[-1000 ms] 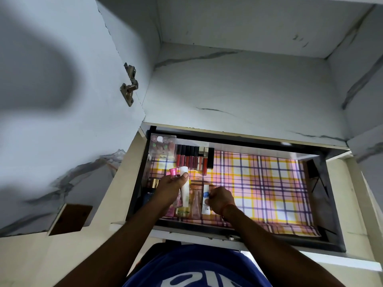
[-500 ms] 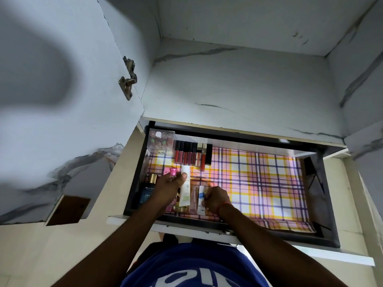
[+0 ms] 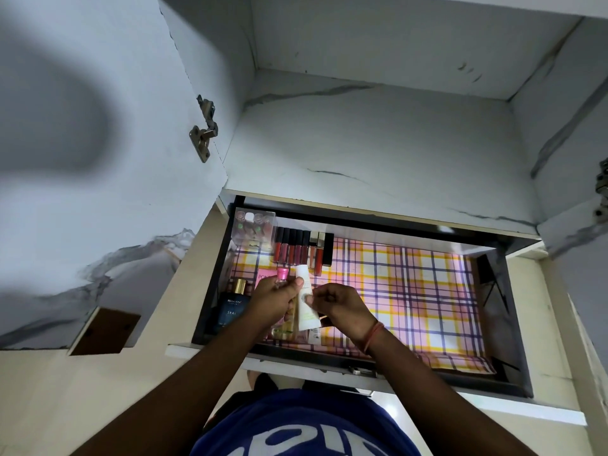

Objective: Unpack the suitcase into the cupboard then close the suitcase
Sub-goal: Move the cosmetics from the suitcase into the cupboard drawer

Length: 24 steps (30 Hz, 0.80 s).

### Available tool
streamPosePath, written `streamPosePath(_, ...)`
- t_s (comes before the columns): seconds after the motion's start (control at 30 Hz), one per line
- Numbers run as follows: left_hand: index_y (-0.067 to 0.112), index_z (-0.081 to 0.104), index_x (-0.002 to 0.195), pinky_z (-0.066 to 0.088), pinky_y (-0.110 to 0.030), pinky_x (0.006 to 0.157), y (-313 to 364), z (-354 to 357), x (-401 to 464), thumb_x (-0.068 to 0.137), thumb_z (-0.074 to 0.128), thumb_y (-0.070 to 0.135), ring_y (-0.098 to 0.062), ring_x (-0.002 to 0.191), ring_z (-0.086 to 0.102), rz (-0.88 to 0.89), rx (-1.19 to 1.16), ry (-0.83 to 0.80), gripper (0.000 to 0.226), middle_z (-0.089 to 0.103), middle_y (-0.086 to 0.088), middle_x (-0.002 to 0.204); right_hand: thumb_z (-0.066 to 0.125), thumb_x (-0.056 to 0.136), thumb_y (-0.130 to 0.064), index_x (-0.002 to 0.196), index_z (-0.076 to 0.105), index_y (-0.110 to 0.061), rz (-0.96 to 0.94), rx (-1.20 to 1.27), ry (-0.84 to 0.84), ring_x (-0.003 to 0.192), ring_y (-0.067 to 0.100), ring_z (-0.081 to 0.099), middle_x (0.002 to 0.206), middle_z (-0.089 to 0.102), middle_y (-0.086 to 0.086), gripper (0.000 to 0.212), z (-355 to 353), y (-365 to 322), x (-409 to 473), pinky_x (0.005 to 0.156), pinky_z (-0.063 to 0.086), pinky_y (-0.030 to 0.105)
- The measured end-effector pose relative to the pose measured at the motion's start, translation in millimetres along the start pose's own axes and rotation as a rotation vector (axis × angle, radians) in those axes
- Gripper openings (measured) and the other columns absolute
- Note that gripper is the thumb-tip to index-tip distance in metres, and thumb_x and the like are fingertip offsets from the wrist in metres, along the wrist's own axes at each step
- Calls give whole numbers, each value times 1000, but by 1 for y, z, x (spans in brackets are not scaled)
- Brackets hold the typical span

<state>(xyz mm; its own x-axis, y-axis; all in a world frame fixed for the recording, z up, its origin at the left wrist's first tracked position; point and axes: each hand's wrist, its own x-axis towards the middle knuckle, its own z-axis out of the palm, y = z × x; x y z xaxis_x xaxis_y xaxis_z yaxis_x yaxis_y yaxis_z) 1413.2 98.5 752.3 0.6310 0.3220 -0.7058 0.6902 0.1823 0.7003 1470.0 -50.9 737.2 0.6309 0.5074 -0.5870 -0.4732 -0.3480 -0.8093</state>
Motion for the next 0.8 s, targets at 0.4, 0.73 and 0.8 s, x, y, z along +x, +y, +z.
streamPosePath(0.4, 16, 63, 105, 51, -56, 91, -16, -4, 13, 80, 66, 25, -34, 99, 63, -68, -46, -2, 27, 64, -16, 108, 66, 90, -22, 109, 66, -9, 222, -683, 244, 106, 24, 61, 114, 66, 7, 23, -34, 50, 36, 88, 49, 32)
streamPosePath(0.73, 14, 68, 113, 48, -48, 98, -17, 1, -1, 95, 59, 19, -19, 104, 61, 68, -29, 13, 21, 69, -3, 110, 72, 84, -23, 99, 70, -6, 309, -743, 199, 94, 23, 67, 103, 71, 8, 22, -29, 73, 47, 84, 57, 35)
streamPosePath(0.8, 11, 67, 114, 50, -41, 94, -21, 3, 1, 93, 62, 23, -17, 102, 62, 88, 13, 32, 24, 69, -3, 108, 72, 83, -22, 97, 70, -6, 305, -727, 214, 92, 23, 68, 101, 71, 9, 21, -29, 73, 47, 83, 58, 38)
